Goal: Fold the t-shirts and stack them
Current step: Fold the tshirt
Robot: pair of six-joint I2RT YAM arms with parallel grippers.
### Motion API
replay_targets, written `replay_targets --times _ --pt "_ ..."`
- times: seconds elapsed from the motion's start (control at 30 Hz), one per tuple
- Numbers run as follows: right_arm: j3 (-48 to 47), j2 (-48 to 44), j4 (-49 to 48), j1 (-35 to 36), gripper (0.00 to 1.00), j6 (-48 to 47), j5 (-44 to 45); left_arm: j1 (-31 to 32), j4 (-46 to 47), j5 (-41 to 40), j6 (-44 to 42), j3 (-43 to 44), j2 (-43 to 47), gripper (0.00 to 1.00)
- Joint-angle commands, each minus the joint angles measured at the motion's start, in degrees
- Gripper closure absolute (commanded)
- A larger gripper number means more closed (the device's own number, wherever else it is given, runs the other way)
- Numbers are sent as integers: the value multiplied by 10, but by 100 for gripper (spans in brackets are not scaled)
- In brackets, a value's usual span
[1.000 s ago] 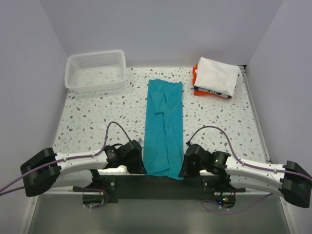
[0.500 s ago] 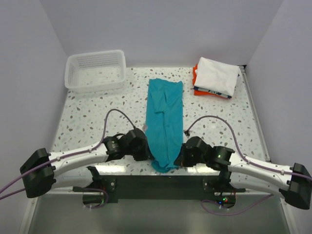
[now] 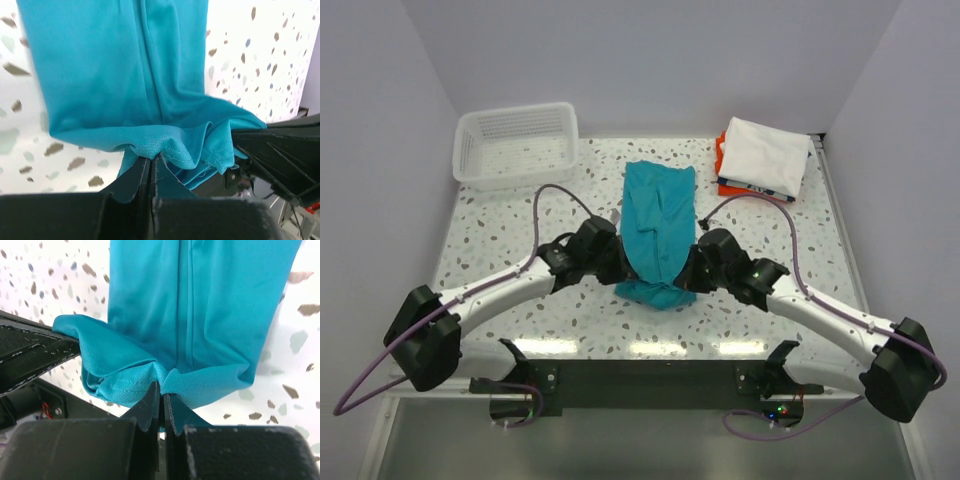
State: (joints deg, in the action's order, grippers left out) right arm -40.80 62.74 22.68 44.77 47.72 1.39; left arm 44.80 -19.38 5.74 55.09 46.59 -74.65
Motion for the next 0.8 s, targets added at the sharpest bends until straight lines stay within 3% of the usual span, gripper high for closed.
replay_targets --times 0.0,0.3,0.77 --pt "-45 16 -26 -28 100 -38 -13 -40 7 9 -44 42 -18 100" --pt "-89 81 -51 -109 100 -55 -68 -111 11 41 -89 119 -81 100" --pt "-138 176 -78 -187 100 -79 -107 -161 31 81 -112 172 -175 100"
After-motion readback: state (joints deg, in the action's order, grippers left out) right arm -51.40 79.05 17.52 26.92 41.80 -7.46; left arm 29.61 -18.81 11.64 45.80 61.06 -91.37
